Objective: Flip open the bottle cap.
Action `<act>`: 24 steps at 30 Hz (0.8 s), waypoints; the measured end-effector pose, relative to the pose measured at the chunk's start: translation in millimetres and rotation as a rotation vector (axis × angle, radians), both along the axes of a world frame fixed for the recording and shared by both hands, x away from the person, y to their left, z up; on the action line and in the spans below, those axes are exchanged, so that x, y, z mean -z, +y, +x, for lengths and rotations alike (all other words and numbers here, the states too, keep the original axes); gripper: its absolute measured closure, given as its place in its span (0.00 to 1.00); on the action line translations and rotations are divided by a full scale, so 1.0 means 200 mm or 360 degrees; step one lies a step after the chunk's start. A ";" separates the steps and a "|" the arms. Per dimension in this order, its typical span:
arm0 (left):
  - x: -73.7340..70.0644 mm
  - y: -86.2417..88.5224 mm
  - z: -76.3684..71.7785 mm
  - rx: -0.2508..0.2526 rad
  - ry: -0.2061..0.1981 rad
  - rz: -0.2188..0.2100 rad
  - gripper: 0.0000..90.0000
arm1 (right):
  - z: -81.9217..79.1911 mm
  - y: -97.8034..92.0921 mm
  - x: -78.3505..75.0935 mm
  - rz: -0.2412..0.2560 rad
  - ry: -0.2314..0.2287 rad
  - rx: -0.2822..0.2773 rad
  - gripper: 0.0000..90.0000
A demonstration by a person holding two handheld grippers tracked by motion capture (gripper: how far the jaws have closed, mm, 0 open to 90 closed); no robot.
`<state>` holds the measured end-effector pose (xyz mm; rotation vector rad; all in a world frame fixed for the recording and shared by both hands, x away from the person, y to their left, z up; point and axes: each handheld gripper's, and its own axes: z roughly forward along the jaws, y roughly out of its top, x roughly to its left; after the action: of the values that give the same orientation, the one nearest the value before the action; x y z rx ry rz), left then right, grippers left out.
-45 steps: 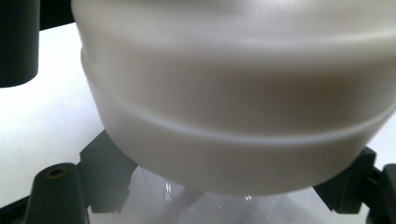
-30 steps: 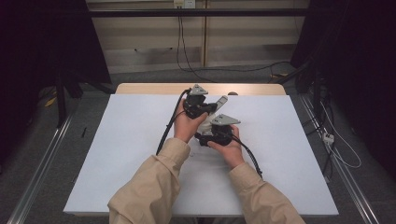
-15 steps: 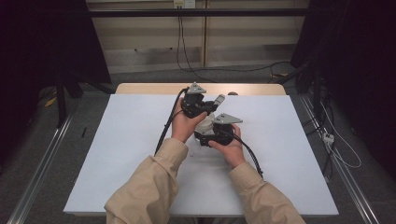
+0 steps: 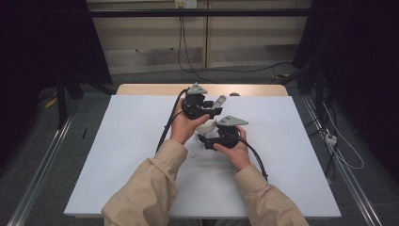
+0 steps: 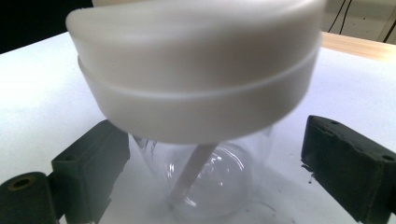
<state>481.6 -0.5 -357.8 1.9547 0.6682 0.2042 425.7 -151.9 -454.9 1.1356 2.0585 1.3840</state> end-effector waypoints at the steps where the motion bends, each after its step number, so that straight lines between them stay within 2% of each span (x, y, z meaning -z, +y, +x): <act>1: 0.00 0.00 0.00 0.0004 -0.0001 -0.0005 0.51 | 0.00 -0.01 0.00 0.0001 -0.0001 0.0001 0.09; 6: -0.02 0.04 -0.04 0.0027 0.0013 0.0012 0.42 | -0.04 -0.04 -0.01 -0.0004 0.0012 -0.0005 0.08; 10: -0.02 0.10 -0.07 0.0024 0.0022 -0.0006 0.36 | -0.07 -0.07 -0.02 -0.0029 0.0020 -0.0021 0.07; 24: 0.01 0.32 -0.19 0.0026 -0.0012 -0.0012 0.21 | -0.20 -0.18 -0.05 -0.0034 0.0034 -0.0034 0.07</act>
<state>443.3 63.5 -358.8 1.9504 0.6473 0.1986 385.9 -186.9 -445.5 1.1279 2.1011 1.3620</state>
